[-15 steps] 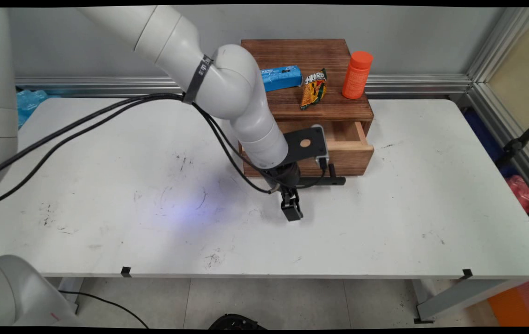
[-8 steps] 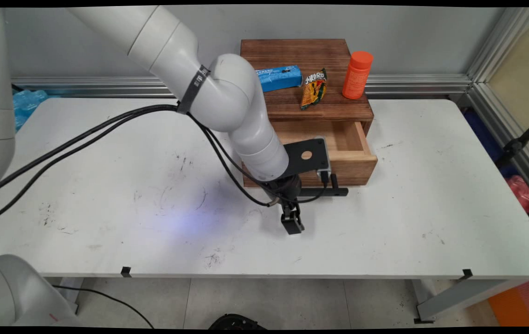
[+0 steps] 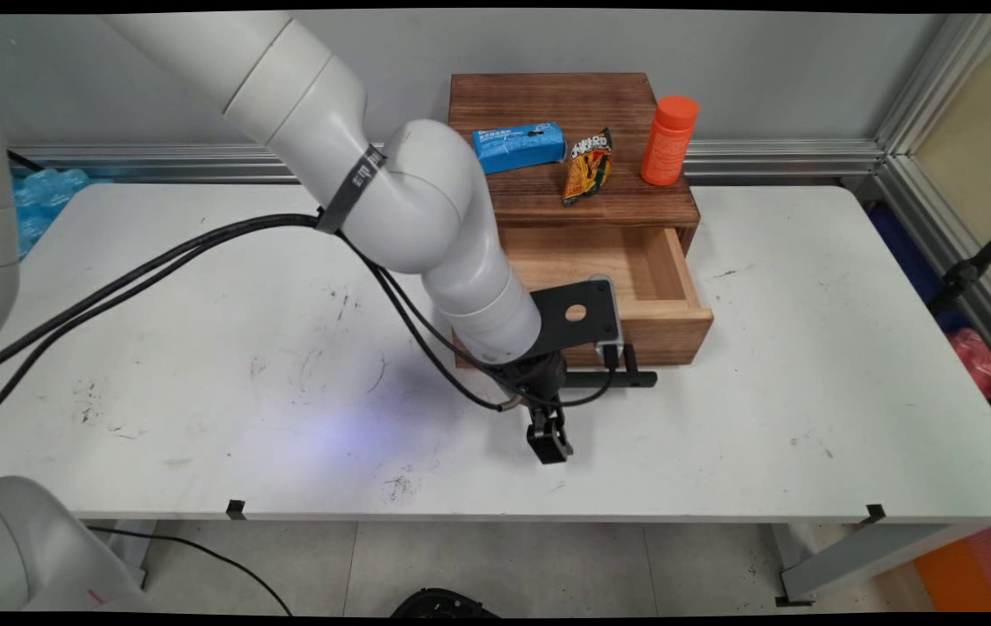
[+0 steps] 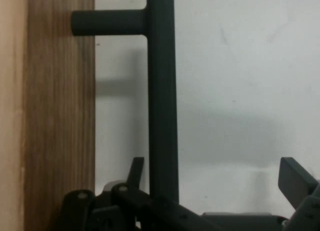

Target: Open the drawer

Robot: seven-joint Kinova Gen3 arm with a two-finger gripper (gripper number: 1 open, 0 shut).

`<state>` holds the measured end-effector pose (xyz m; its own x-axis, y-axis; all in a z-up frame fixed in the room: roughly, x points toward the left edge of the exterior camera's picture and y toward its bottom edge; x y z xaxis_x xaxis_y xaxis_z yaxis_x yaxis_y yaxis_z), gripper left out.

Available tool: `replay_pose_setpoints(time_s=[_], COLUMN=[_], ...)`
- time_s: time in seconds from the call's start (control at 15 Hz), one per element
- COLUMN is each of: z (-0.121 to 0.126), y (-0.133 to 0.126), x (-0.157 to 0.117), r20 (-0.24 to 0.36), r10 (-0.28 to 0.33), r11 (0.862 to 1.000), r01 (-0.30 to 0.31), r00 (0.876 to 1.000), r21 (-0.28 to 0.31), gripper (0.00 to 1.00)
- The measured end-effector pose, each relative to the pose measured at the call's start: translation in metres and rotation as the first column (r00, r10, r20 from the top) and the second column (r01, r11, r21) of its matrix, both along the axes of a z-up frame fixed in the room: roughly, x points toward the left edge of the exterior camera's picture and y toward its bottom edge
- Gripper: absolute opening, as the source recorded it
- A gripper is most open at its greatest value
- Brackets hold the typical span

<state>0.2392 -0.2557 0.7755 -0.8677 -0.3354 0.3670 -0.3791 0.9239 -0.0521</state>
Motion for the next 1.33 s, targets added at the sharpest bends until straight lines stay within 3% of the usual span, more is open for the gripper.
replay_pose_setpoints(time_s=[1.33], z=[0.003], y=[0.064], x=[-0.025], r20=[-0.03], r10=[-0.004], r11=[1.0], r01=[0.004], r00=[1.0], r21=[0.01], gripper=[1.0])
